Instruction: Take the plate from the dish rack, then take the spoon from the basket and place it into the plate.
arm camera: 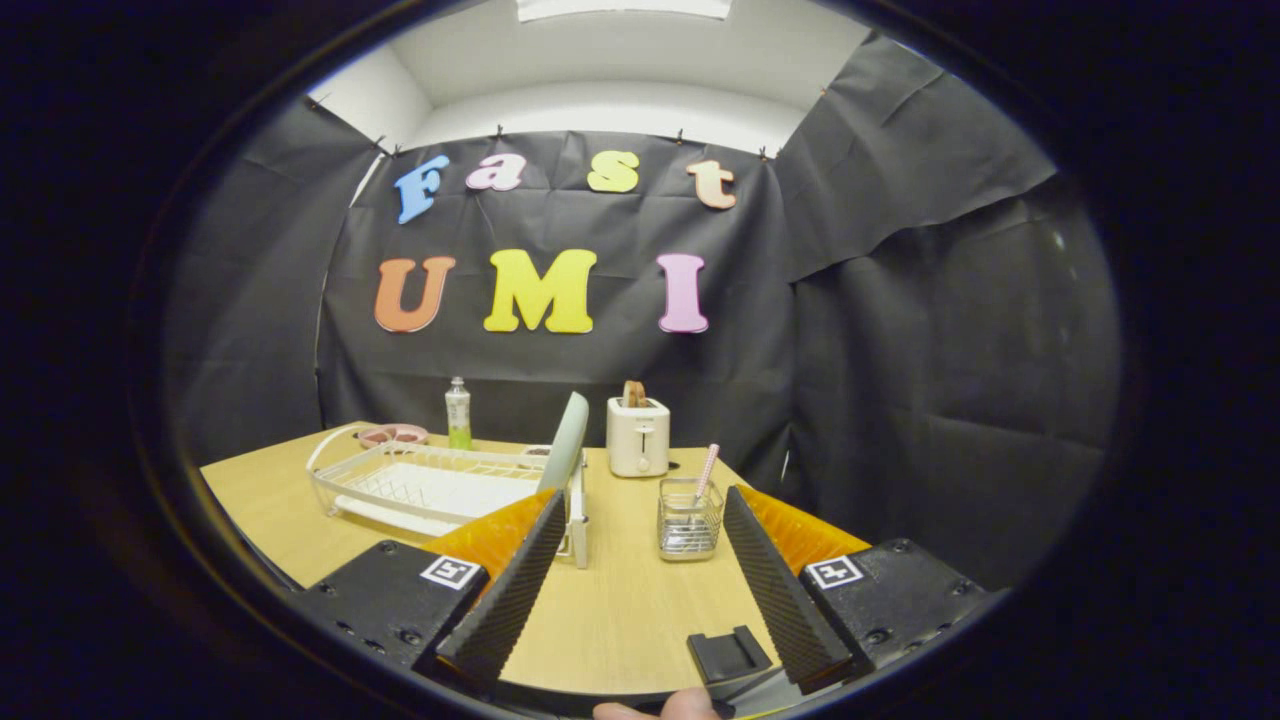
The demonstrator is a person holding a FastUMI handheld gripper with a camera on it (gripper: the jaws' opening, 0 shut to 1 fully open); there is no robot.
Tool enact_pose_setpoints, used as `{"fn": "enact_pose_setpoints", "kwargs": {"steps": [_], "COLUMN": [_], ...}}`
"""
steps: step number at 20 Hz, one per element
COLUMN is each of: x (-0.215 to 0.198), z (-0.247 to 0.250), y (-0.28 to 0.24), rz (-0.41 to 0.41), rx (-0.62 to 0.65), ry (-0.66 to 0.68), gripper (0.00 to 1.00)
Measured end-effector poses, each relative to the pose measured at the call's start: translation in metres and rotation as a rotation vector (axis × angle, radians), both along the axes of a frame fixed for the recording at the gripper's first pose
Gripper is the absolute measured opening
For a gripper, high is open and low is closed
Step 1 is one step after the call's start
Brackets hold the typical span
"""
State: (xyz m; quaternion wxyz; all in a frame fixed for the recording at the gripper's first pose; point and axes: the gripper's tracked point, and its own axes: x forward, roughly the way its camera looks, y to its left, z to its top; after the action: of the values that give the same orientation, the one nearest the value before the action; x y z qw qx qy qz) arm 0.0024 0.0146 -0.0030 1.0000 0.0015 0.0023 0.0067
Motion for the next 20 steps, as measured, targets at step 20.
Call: {"fn": "enact_pose_setpoints", "kwargs": {"steps": [20], "x": [0.058], "z": [0.067], "y": [0.037], "rz": [0.142], "rx": [-0.036], "ry": [0.110], "gripper": [1.00]}}
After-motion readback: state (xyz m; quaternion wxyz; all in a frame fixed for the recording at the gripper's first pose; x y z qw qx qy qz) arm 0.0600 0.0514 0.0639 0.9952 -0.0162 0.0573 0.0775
